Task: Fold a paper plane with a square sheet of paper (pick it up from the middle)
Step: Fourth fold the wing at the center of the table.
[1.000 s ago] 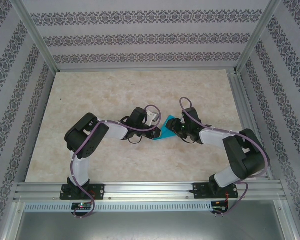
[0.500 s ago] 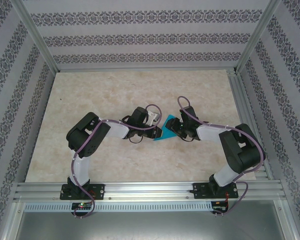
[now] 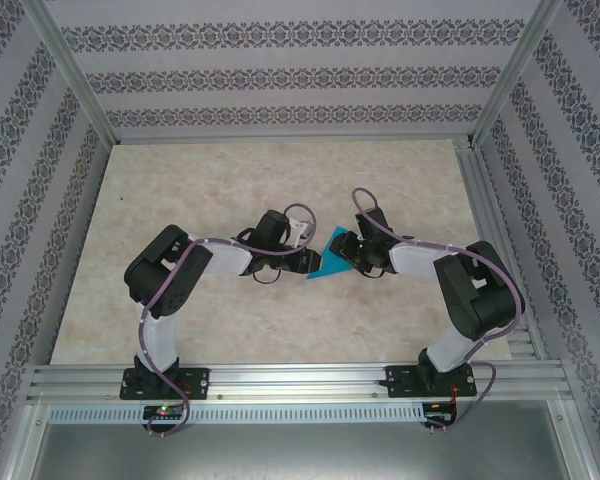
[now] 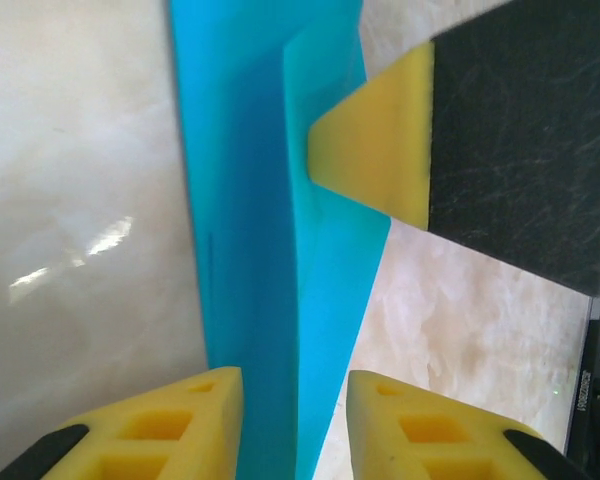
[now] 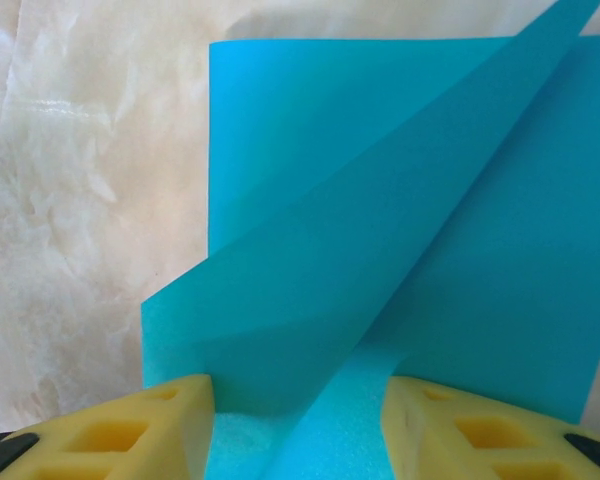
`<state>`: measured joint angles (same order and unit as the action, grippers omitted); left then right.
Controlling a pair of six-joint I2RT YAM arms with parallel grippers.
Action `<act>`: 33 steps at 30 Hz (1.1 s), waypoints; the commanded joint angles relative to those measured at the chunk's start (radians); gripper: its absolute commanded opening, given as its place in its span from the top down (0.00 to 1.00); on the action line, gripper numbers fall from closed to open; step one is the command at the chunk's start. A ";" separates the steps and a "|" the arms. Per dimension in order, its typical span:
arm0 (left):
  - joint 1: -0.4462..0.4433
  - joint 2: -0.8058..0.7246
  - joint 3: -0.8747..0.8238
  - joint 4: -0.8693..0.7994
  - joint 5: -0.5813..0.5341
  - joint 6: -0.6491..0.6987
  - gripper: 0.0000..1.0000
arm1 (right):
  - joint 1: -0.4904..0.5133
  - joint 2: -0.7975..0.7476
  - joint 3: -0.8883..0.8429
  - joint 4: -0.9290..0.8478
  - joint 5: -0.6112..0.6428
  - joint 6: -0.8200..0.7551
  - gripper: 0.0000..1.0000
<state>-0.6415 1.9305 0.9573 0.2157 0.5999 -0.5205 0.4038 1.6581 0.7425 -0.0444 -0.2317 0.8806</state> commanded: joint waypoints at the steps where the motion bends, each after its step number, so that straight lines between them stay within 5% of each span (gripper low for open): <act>1: 0.014 -0.091 -0.016 -0.048 -0.061 0.009 0.65 | 0.006 0.062 -0.018 -0.114 0.083 -0.005 0.50; 23: -0.003 0.020 0.051 0.114 0.084 -0.092 0.78 | 0.021 0.139 0.025 -0.240 0.137 -0.004 0.48; 33: -0.010 0.071 0.099 0.020 0.074 -0.074 0.78 | 0.021 0.149 0.024 -0.247 0.134 0.002 0.48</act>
<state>-0.6388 1.9854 1.0252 0.2623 0.6693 -0.6003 0.4191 1.7084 0.8234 -0.1463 -0.1913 0.8814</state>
